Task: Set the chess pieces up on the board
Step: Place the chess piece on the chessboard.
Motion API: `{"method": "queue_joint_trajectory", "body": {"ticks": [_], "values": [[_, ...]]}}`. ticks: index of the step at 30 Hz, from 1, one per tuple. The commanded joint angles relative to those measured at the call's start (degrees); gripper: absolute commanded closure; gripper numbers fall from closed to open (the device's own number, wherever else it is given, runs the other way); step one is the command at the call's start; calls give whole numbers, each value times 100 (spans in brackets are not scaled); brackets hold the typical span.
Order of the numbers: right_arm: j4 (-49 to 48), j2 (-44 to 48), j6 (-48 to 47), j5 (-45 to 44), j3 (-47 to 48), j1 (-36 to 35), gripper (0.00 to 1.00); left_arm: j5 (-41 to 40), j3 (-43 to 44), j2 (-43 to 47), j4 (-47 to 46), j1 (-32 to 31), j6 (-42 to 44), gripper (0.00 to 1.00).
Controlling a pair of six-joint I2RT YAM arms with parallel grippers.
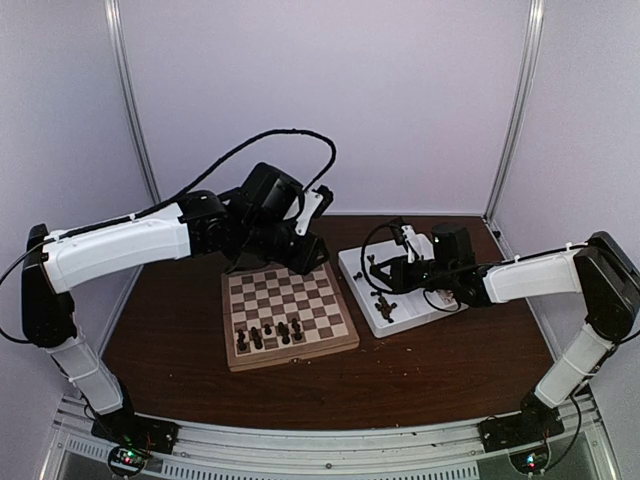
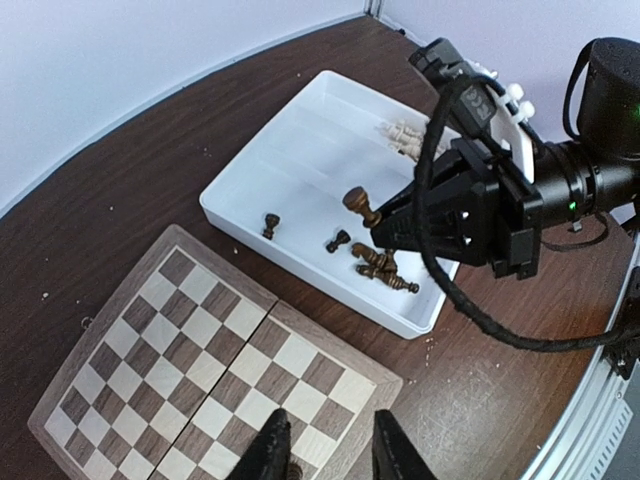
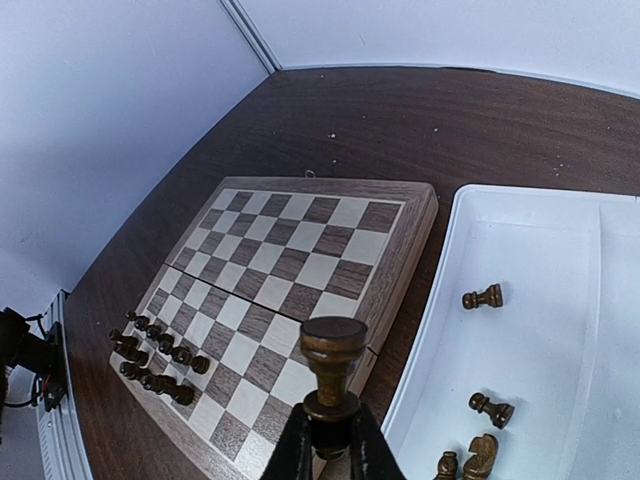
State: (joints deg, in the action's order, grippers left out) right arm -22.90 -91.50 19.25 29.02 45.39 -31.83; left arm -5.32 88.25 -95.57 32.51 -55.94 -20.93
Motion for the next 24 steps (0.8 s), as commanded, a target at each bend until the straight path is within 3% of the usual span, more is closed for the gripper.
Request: {"method": "queue_joint_trajectory", "body": {"ticks": [1, 10, 17, 24], "values": [[-29, 7, -74, -120, 57, 29, 98, 76, -319, 253, -744, -13, -87, 71], [7, -78, -39, -54, 128, 29, 98, -27, -506, 546, -901, -13, 127, 70], [27, -217, 30, -10, 192, 28, 98, -262, -1373, 1079, -1509, -10, 262, 68], [149, -241, 36, -14, 251, 20, 98, -462, -1679, 1403, -1479, -13, 376, 62]]}}
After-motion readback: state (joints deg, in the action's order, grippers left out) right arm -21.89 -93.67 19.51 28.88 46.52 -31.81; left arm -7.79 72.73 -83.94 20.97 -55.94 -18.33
